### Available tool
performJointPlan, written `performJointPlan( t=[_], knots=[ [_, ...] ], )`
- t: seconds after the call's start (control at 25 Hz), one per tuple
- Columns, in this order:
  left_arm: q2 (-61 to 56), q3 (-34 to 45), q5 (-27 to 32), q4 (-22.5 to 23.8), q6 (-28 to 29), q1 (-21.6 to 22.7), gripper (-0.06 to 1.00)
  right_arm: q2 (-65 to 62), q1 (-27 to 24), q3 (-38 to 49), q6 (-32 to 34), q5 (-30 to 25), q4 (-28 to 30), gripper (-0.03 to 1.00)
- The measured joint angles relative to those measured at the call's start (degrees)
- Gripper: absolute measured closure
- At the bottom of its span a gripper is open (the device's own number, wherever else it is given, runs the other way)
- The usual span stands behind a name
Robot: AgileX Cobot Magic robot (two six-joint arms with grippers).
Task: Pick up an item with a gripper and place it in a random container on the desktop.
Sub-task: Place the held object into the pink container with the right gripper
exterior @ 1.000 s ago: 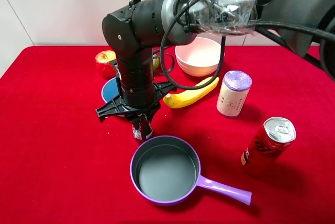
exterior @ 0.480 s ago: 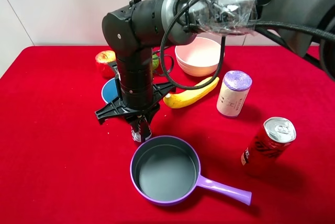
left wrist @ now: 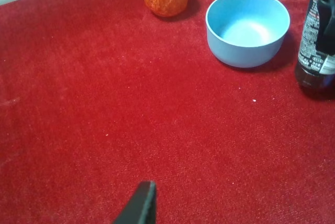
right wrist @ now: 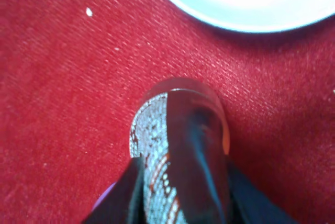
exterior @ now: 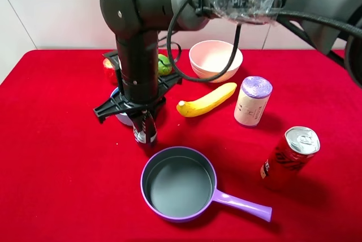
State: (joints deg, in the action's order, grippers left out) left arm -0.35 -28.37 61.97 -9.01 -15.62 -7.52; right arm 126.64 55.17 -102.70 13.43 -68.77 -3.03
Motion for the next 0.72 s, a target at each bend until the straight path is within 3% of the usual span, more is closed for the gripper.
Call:
performJointPlan(
  t=[0.36, 0.72],
  knots=[
    [0.0, 0.0, 0.0, 0.0, 0.0, 0.0, -0.05, 0.0, -0.4, -6.2, -6.2, -1.0, 0.4, 0.77],
    [0.0, 0.0, 0.0, 0.0, 0.0, 0.0, -0.05, 0.0, -4.4, -9.0, -11.2, -1.2, 0.5, 0.77]
  ],
)
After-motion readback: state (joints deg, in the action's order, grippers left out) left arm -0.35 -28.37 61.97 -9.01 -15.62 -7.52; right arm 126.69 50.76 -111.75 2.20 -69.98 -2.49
